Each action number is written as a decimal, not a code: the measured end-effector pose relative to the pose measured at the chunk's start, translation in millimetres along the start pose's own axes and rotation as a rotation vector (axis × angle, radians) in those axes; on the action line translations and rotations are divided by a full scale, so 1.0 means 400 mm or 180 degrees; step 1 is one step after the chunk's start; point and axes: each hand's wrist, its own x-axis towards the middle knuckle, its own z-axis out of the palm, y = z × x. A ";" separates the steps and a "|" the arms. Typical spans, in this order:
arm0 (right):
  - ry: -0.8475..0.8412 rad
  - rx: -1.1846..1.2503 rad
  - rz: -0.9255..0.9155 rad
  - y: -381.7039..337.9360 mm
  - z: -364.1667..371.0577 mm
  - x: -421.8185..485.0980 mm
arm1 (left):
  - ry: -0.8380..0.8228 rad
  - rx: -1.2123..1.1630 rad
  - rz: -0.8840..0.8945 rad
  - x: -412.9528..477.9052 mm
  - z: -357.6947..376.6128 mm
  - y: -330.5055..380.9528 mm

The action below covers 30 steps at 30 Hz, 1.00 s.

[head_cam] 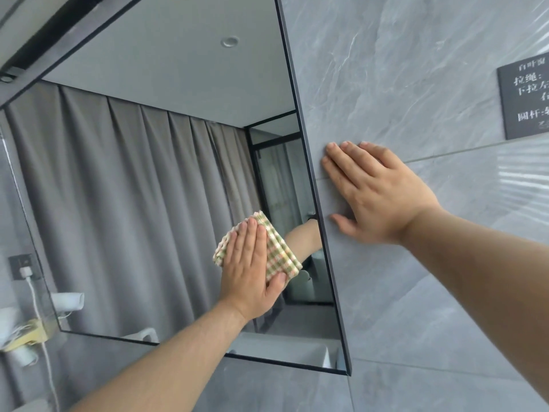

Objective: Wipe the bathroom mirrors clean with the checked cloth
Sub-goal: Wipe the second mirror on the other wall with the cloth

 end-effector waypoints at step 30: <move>-0.0498 0.0184 -0.0022 0.007 -0.033 0.002 | -0.0720 -0.1295 -0.0281 -0.438 0.097 0.215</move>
